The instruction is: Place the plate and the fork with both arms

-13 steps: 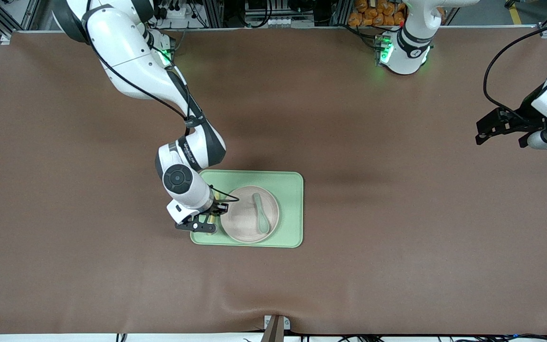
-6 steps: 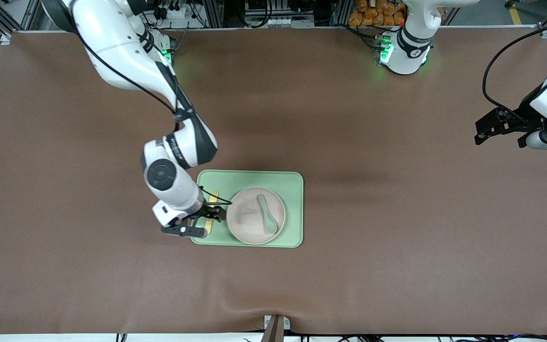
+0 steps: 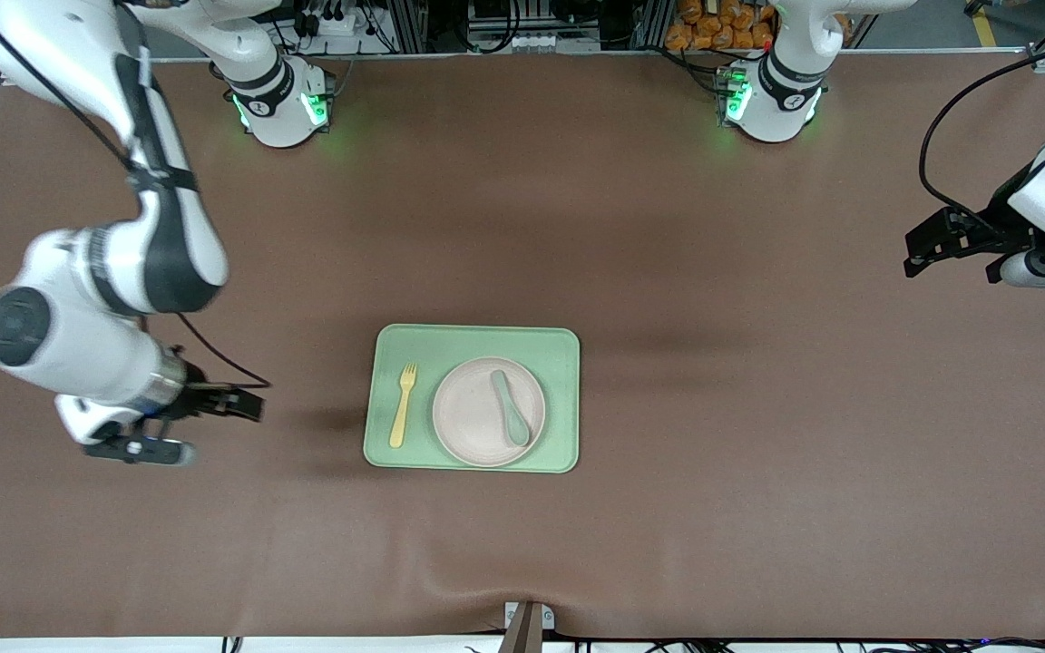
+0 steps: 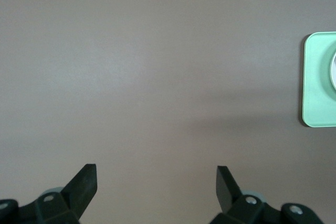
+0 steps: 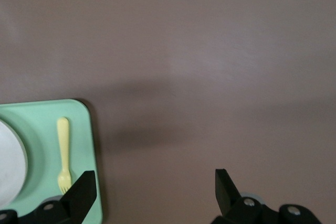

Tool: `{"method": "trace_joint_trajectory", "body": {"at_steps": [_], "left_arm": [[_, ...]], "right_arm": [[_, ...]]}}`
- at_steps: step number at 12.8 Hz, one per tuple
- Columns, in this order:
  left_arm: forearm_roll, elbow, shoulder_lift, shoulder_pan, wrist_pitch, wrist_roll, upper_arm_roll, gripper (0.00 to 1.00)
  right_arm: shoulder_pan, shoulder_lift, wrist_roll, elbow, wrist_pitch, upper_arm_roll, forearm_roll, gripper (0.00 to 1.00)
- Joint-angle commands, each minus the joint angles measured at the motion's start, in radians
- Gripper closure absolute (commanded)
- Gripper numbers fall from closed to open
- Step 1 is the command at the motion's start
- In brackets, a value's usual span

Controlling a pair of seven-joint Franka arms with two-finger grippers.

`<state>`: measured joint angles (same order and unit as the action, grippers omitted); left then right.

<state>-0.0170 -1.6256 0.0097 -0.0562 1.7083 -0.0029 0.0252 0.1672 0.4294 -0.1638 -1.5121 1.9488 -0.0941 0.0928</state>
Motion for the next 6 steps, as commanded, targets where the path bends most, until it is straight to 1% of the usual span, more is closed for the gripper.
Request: {"method": "trace_joint_trajectory", "body": {"at_steps": [1, 4, 6], "left_arm": [[0.009, 0.013, 0.004, -0.007, -0.012, -0.014, 0.001, 0.0], [0.009, 0.018, 0.004, -0.008, -0.013, -0.015, 0.001, 0.0], [0.009, 0.018, 0.004, -0.007, -0.013, -0.014, 0.001, 0.0]], "right_arm": [[-0.055, -0.151, 0.062, -0.042, -0.132, 0.022, -0.011, 0.0], [-0.103, -0.297, 0.147, -0.039, -0.289, 0.016, -0.011, 0.0], [-0.104, -0.363, 0.164, -0.033, -0.35, 0.013, -0.013, 0.0]]}}
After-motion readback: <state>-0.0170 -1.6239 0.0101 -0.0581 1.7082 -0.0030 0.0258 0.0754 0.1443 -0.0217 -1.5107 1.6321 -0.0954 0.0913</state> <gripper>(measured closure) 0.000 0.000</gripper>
